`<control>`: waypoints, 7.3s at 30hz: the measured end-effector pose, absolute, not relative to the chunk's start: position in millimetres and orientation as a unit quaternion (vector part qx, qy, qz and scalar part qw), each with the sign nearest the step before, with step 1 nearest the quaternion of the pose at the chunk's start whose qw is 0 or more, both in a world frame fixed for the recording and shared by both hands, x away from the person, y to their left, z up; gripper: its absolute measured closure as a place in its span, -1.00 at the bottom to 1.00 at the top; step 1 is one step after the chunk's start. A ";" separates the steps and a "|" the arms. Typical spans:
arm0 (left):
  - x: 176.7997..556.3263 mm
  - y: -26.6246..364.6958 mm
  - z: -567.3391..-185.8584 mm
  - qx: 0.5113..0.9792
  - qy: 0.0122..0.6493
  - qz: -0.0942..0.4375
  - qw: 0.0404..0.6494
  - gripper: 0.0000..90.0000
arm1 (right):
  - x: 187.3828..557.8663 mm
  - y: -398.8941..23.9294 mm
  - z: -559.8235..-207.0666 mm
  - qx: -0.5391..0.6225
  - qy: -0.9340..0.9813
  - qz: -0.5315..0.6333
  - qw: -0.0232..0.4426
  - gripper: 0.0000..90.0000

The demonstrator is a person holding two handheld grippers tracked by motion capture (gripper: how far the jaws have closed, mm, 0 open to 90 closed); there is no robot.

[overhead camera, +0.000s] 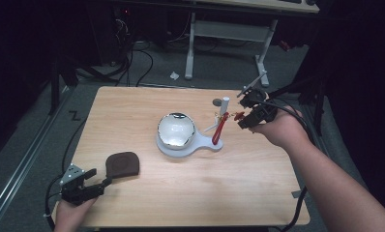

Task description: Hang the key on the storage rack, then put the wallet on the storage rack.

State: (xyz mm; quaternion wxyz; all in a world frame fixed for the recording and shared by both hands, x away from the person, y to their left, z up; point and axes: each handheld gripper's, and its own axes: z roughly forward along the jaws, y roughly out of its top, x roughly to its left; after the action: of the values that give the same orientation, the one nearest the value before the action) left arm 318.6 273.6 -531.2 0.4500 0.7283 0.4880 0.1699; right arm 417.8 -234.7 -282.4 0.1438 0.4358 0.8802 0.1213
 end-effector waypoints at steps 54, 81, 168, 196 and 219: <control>319.0 271.9 -531.9 0.732 0.486 0.168 0.447 -0.44 | 407.3 -236.3 -240.3 0.430 0.879 0.127 0.163 0.48; 318.8 273.4 -531.4 0.730 0.487 0.168 0.450 -0.44 | 420.2 -225.5 -247.2 0.430 0.876 0.140 0.165 0.48; 366.3 270.0 -535.2 0.648 0.569 0.121 0.492 0.34 | 290.2 -303.0 -516.7 0.478 0.764 0.370 0.227 0.16; 342.9 263.6 -535.4 0.686 0.524 0.085 0.497 0.91 | 291.5 -299.7 -513.4 0.474 0.763 0.380 0.222 0.18; 311.1 242.6 -493.1 0.689 0.447 0.195 0.535 0.94 | 294.3 -300.2 -514.5 0.476 0.761 0.383 0.220 0.20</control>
State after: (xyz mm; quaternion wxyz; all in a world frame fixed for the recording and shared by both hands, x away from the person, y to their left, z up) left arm 311.1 242.6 -493.1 0.5352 0.6894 0.4474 0.1953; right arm 294.3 -300.2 -514.5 0.2197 0.4757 0.7609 0.3827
